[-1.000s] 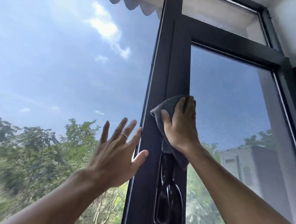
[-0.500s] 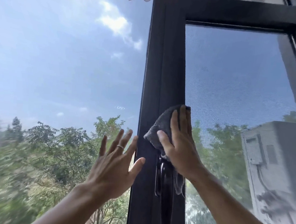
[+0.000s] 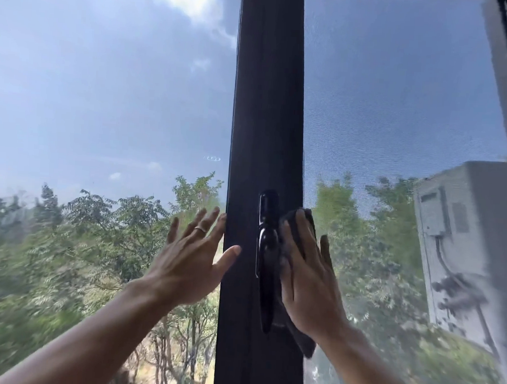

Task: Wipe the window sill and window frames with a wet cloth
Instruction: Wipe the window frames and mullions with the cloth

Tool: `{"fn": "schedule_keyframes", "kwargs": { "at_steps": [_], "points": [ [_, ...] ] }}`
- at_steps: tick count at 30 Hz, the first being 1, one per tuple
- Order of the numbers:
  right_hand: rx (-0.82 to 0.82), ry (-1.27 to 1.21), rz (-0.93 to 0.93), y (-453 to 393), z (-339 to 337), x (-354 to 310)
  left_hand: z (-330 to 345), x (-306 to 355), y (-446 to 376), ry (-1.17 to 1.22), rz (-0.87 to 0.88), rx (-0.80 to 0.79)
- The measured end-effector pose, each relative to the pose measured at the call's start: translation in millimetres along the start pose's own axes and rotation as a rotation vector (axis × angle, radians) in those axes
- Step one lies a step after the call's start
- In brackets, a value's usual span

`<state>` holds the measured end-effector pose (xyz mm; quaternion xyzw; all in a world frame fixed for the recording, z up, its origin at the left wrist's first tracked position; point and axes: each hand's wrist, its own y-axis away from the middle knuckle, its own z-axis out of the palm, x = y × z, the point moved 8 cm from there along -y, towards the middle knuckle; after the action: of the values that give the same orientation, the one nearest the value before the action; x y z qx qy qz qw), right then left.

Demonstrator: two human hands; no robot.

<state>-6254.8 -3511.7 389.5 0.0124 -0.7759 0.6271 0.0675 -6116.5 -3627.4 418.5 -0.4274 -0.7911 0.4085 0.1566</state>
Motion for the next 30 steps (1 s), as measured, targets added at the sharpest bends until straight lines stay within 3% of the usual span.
{"fn": "schedule_keyframes", "kwargs": {
  "at_steps": [4,8,13,16,19,24,27,30],
  "points": [
    [-0.014,0.047,0.014,-28.0,-6.8,7.6,5.2,-0.7,12.5,-0.026,0.0,-0.055],
    [-0.069,-0.101,0.025,32.3,3.3,-13.4,14.1,-0.1,23.8,-0.014,-0.001,-0.1],
    [0.052,-0.506,0.244,-26.7,-44.9,-21.1,10.6,-0.8,21.4,-0.013,-0.002,-0.112],
    [-0.098,-0.321,0.247,-49.1,-30.0,-63.5,10.4,0.8,22.5,-0.001,0.0,-0.125],
    [0.034,-0.054,0.279,-6.5,-17.4,-89.1,10.5,0.6,27.0,-0.029,-0.008,-0.137],
    [0.138,-0.031,0.385,-3.0,-23.1,-79.8,13.1,1.3,32.9,-0.03,0.021,-0.107],
    [0.103,0.068,0.533,-24.5,-28.0,-68.3,14.7,-0.6,30.3,-0.04,0.018,-0.088],
    [0.178,-0.031,0.538,1.5,-27.9,-78.4,16.7,1.4,28.6,-0.038,0.002,-0.095]
  ]
}}
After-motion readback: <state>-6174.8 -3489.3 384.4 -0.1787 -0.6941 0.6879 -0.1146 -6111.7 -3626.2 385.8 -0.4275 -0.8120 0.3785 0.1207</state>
